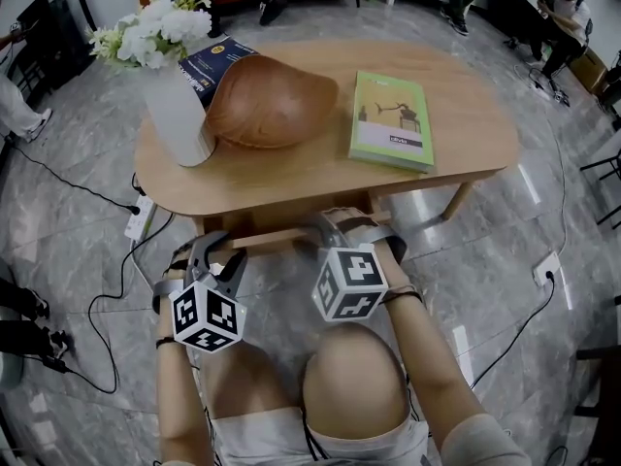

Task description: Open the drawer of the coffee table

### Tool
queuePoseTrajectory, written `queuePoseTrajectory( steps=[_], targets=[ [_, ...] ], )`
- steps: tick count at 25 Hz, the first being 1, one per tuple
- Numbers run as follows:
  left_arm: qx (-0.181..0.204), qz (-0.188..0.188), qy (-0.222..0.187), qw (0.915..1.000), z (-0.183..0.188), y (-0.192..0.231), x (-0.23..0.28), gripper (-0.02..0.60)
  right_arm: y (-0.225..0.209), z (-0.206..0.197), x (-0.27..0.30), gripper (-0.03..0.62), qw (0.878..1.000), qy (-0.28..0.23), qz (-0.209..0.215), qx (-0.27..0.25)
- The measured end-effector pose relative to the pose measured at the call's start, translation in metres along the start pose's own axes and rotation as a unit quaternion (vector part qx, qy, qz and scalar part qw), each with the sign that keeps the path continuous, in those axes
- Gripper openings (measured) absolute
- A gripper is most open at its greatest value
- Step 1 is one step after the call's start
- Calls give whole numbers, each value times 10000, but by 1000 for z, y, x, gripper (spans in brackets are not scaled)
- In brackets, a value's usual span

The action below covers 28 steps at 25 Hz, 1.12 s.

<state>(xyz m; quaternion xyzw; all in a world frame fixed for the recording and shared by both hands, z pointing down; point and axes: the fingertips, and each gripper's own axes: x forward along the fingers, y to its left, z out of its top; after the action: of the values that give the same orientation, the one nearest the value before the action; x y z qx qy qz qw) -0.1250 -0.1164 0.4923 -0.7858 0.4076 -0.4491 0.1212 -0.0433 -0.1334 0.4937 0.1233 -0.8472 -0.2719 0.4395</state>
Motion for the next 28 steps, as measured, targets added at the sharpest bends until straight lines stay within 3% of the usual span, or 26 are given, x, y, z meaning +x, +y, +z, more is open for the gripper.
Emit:
queuePoseTrajectory(
  steps=[28],
  targets=[
    [-135, -115, 51, 9998, 1, -19, -15, 169, 19, 2, -13, 143, 9999, 27, 97, 68]
  ],
)
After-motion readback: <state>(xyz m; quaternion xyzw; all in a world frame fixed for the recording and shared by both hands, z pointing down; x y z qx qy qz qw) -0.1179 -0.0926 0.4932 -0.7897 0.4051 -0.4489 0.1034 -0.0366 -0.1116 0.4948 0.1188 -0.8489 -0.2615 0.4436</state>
